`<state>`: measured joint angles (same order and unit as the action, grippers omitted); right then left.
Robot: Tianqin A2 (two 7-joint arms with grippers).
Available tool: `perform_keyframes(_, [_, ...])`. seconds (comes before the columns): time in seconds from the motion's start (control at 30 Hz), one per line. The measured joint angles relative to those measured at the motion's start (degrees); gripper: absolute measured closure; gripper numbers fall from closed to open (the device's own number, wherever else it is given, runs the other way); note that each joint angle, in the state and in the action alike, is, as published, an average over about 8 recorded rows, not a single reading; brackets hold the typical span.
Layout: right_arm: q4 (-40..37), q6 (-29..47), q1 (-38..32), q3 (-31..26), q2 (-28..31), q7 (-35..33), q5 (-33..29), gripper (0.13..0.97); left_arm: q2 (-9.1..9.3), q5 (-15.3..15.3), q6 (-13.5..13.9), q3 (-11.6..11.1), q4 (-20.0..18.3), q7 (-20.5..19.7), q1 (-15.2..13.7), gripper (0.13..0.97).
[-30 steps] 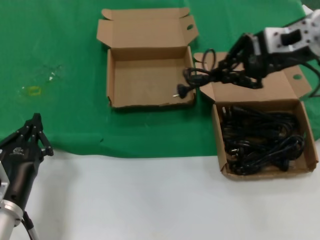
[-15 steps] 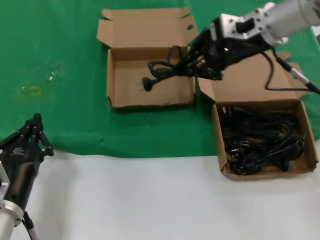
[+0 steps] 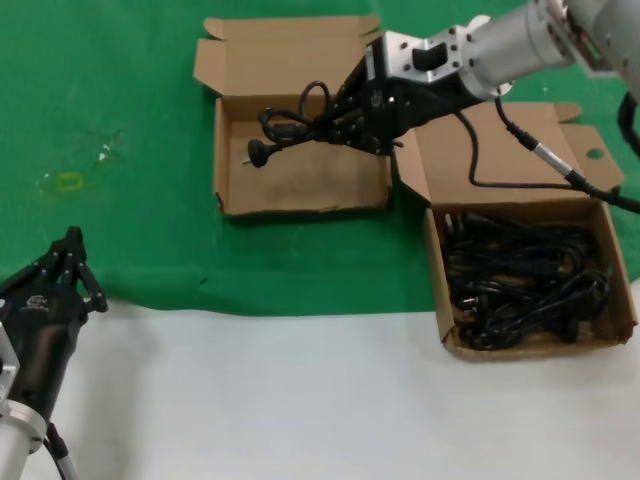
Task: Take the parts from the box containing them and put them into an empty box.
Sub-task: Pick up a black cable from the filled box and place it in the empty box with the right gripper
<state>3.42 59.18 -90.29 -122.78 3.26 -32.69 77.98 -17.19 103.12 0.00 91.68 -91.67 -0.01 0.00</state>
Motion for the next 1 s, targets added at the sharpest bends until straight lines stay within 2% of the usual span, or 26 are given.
perform_keyframes(0.6, [-2.44, -10.03, 2.74, 1.93, -2.94, -3.70, 1.89, 0.890, 0.00, 0.00, 0.00, 0.00, 0.00, 0.00, 0.00, 0.953])
perform_keyframes(1.0, [-0.78, -13.25, 4.92, -4.03, -3.25, -4.39, 8.92, 0.890, 0.00, 0.00, 0.00, 0.00, 0.00, 0.00, 0.00, 0.953])
